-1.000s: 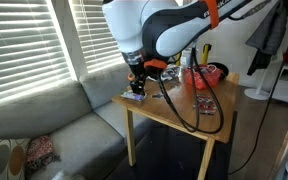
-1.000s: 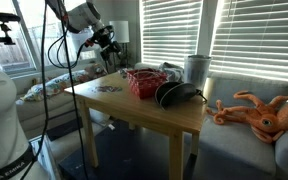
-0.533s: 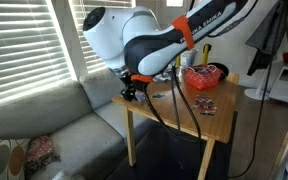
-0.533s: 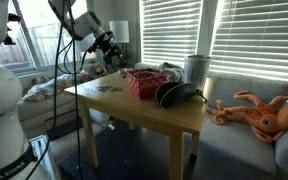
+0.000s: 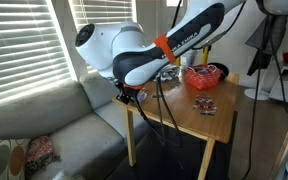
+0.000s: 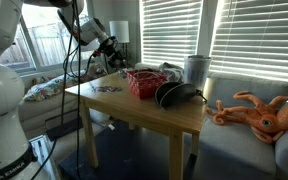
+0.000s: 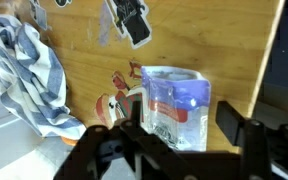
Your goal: Put the purple packet in the basket
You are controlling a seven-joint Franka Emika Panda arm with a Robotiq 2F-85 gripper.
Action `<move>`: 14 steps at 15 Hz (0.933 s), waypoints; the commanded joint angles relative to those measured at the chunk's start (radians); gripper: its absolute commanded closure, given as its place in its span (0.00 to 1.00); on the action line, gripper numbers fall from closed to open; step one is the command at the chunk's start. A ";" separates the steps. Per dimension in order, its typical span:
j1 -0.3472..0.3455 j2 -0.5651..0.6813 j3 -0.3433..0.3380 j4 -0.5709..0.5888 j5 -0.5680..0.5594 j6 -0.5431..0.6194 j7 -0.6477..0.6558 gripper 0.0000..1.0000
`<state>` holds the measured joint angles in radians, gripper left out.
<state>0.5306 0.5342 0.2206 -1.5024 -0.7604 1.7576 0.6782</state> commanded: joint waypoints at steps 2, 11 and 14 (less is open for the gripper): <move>0.024 0.057 -0.024 0.083 0.006 -0.045 -0.036 0.43; 0.033 0.064 -0.025 0.113 0.015 -0.054 -0.093 0.99; 0.034 0.044 -0.027 0.106 0.013 -0.055 -0.091 1.00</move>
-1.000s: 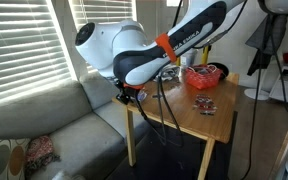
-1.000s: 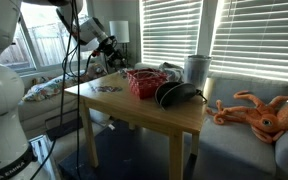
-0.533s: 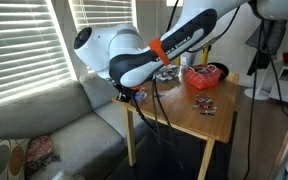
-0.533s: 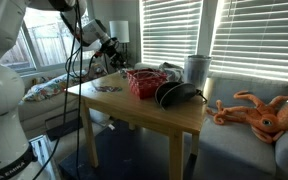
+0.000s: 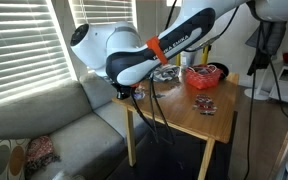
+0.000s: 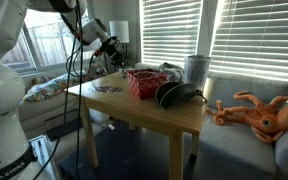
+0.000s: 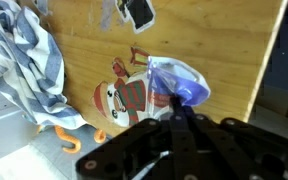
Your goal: Put the purple packet in the basket
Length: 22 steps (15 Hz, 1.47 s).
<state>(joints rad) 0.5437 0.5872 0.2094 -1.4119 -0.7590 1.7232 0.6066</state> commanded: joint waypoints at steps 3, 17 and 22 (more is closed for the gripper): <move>0.026 -0.047 -0.018 -0.008 0.012 -0.044 0.002 1.00; -0.118 -0.473 -0.001 -0.328 0.084 -0.200 0.310 1.00; -0.222 -0.627 -0.006 -0.504 0.150 -0.212 0.452 1.00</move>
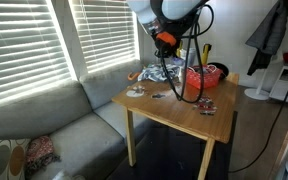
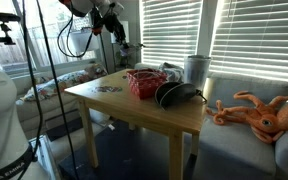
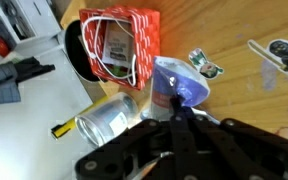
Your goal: Put the purple packet in the basket
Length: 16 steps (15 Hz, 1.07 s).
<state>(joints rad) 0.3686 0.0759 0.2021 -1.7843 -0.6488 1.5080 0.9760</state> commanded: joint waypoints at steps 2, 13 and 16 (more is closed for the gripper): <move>-0.086 -0.150 -0.004 -0.187 0.040 0.025 0.133 1.00; -0.219 -0.166 -0.041 -0.259 0.031 0.042 0.236 1.00; -0.230 -0.143 -0.047 -0.256 0.027 0.053 0.252 1.00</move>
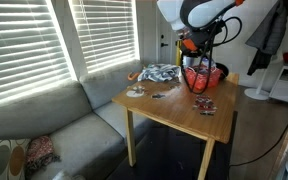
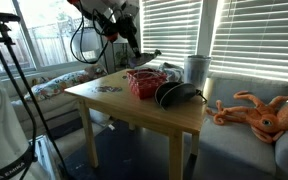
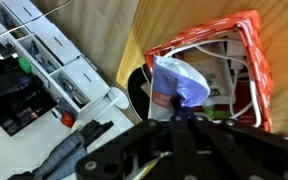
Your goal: Put the purple packet in the basket
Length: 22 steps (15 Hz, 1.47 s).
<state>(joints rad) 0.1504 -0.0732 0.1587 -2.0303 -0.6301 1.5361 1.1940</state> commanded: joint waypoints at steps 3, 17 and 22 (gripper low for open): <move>-0.013 0.028 -0.005 -0.011 -0.003 0.042 0.071 1.00; 0.116 -0.085 0.122 0.004 0.080 0.057 -0.116 0.00; 0.104 -0.097 0.099 -0.012 0.249 0.209 -0.315 0.00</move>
<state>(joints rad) 0.2726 -0.1550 0.2785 -2.0157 -0.4754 1.6541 0.9969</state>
